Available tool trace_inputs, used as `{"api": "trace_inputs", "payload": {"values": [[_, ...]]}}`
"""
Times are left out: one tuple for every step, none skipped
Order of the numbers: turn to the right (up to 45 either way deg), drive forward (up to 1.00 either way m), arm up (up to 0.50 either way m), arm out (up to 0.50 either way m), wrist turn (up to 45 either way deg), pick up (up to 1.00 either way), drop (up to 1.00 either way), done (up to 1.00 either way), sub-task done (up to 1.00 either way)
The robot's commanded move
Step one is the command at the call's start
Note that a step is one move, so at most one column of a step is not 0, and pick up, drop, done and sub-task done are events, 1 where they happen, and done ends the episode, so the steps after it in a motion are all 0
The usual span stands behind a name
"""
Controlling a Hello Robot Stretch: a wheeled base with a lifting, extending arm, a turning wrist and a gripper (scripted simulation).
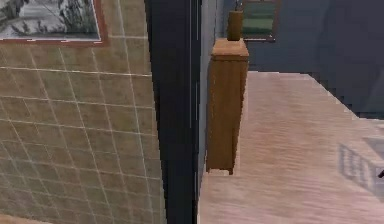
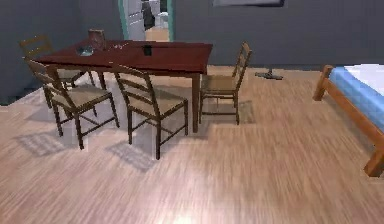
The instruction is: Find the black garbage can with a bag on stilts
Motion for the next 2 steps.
{"api": "trace_inputs", "payload": {"values": [[0.0, 0.05, 0.0, 0.0, 0.0, 0.0, 0.0, 0.0, 0.0], [-45.0, 0.0, 0.0, 0.0, 0.0, 0.0, 0.0, 0.0, 0.0]]}}
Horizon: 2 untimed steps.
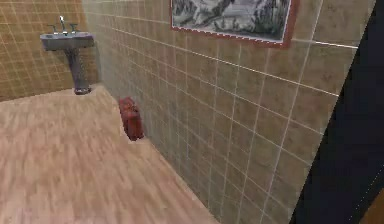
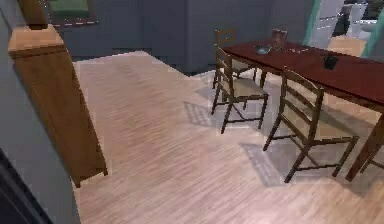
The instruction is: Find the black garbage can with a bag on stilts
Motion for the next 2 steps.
{"api": "trace_inputs", "payload": {"values": [[-33.0, 0.0, 0.0, 0.0, 0.0, 0.0, 0.0, 0.0, 0.0], [0.0, 0.7, 0.0, 0.0, 0.0, 0.0, 0.0, 0.0, 0.0]]}}
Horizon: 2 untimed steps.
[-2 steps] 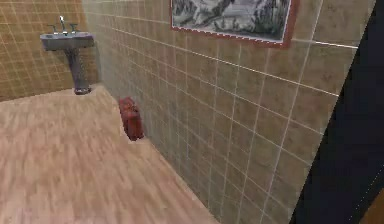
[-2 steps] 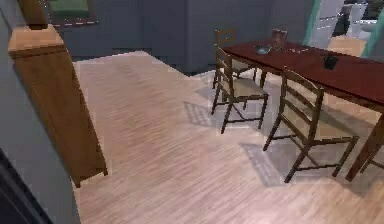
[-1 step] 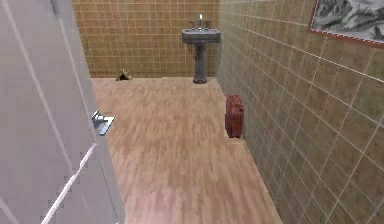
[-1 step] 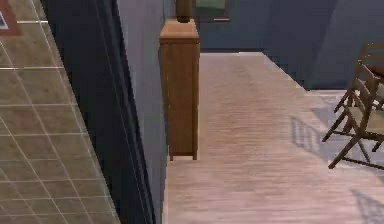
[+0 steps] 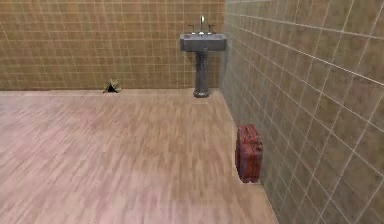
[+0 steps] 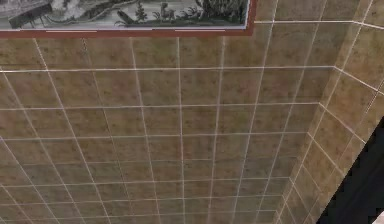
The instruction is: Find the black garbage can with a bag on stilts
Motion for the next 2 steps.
{"api": "trace_inputs", "payload": {"values": [[12.0, 0.0, 0.0, 0.0, 0.0, 0.0, 0.0, 0.0, 0.0], [0.0, 0.5, 0.0, 0.0, 0.0, 0.0, 0.0, 0.0, 0.0]]}}
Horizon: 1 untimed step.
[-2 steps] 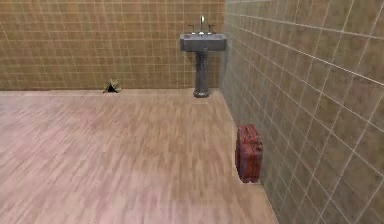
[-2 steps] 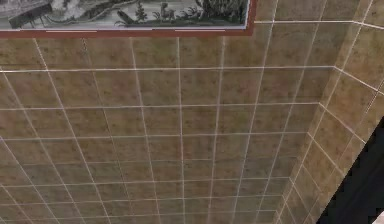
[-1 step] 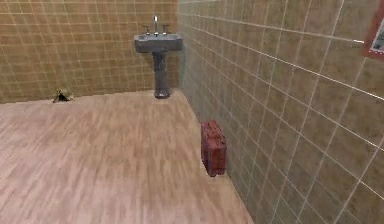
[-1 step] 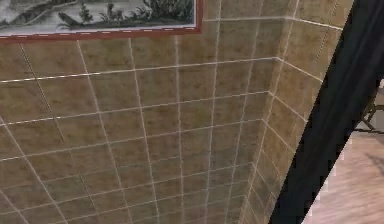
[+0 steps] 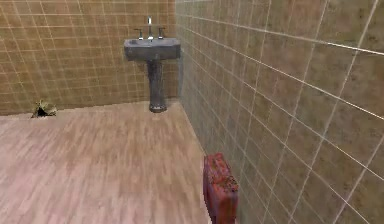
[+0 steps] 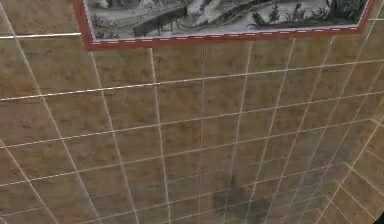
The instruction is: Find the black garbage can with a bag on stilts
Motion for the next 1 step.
{"api": "trace_inputs", "payload": {"values": [[-45.0, 0.0, 0.0, 0.0, 0.0, 0.0, 0.0, 0.0, 0.0]]}}
